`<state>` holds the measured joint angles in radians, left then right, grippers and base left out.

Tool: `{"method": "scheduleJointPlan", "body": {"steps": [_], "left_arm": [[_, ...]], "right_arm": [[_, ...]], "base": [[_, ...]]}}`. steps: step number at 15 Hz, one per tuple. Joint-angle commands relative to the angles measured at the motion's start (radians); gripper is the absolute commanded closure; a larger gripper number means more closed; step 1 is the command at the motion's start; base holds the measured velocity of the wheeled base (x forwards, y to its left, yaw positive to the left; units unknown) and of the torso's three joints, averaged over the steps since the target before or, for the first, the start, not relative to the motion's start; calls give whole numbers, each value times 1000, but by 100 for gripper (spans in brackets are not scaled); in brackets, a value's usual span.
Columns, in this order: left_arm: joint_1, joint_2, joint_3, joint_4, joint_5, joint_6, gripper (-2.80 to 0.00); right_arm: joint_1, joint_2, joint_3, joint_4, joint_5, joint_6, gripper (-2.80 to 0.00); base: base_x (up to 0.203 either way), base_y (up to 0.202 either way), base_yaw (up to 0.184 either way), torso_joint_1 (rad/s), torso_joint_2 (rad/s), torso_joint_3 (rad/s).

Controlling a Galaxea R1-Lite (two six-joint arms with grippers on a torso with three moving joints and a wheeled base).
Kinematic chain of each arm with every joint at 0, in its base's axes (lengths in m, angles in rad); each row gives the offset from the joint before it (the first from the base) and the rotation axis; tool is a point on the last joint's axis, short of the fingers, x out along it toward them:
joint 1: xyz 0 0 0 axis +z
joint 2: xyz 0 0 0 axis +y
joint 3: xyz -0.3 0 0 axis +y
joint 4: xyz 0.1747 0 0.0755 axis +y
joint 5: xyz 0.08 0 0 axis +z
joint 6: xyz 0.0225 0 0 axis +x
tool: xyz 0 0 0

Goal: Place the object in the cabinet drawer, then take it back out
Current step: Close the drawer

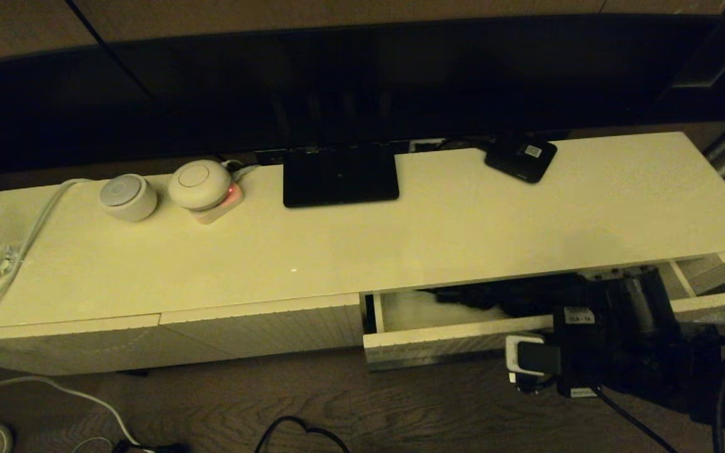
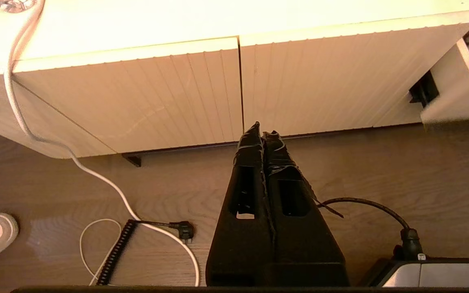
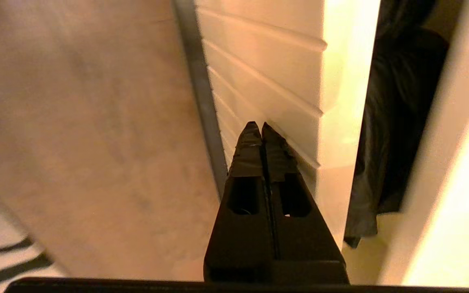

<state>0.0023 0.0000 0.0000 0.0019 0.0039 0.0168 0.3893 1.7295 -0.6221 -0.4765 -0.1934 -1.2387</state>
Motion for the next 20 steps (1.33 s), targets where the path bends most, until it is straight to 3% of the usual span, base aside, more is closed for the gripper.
{"method": "scheduleJointPlan", "body": {"steps": [1, 8, 14, 17, 20], "left_arm": [[1, 0, 3, 0, 1, 0, 0], [1, 0, 3, 1, -1, 0, 0], [1, 0, 3, 0, 1, 0, 0], [1, 0, 3, 1, 1, 0, 0], [1, 0, 3, 0, 1, 0, 0]], "right_arm": [[-5, 29, -40, -8, -6, -7, 0], [-15, 67, -123, -74, -37, 3, 0], [-15, 28, -105, -93, -46, 19, 0], [-10, -87, -3, -5, -50, 13, 0], [-6, -252, 86, 165, -53, 5, 0]], "base": [[0, 0, 0, 0, 0, 0], [0, 0, 0, 0, 0, 0], [0, 0, 0, 0, 0, 0], [0, 0, 0, 0, 0, 0], [0, 0, 0, 0, 0, 0]]}}
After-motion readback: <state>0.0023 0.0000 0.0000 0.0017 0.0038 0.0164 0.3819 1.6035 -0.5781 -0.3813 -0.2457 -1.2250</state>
